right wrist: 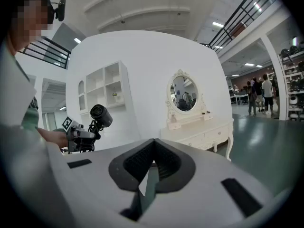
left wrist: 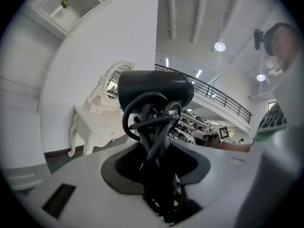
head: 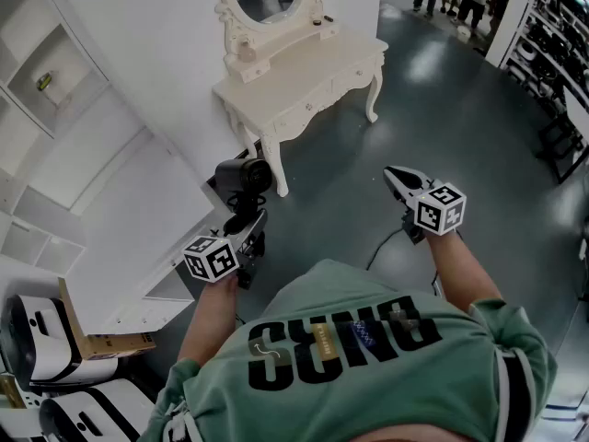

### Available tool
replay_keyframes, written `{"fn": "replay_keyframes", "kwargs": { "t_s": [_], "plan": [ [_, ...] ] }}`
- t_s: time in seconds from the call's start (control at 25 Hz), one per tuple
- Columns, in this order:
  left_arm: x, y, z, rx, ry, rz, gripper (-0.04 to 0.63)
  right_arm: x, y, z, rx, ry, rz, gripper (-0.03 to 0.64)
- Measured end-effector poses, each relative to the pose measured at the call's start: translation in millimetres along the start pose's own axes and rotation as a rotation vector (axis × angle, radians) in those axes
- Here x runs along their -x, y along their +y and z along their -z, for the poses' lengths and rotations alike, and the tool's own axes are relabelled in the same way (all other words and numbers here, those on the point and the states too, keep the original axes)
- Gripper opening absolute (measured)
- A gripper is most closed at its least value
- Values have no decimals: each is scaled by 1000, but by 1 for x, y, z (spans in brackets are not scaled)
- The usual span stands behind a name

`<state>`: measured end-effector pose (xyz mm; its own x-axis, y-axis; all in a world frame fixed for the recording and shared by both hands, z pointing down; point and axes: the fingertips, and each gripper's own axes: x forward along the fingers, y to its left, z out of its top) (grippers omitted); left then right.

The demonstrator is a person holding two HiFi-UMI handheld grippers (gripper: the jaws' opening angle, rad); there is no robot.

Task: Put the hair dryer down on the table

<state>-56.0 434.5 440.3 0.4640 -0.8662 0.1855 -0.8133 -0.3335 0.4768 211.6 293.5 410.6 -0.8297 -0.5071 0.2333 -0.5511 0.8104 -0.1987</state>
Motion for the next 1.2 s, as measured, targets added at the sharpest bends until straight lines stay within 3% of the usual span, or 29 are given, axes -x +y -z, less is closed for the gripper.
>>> {"fn": "replay_keyframes", "kwargs": {
  "t_s": [0.44,0.76,1.2],
  "plan": [
    [-8,-3,-1,1,7,10,170,-2,-4,-3,14,5,-5,-6],
    [-33,-7,0,7,17,10,170,2,-30,-9,-2,-24,11,-6],
    [-84,-41,1,13,-10,0,170,33,-71,-22,36,-39,-37,-6]
  ]
}}
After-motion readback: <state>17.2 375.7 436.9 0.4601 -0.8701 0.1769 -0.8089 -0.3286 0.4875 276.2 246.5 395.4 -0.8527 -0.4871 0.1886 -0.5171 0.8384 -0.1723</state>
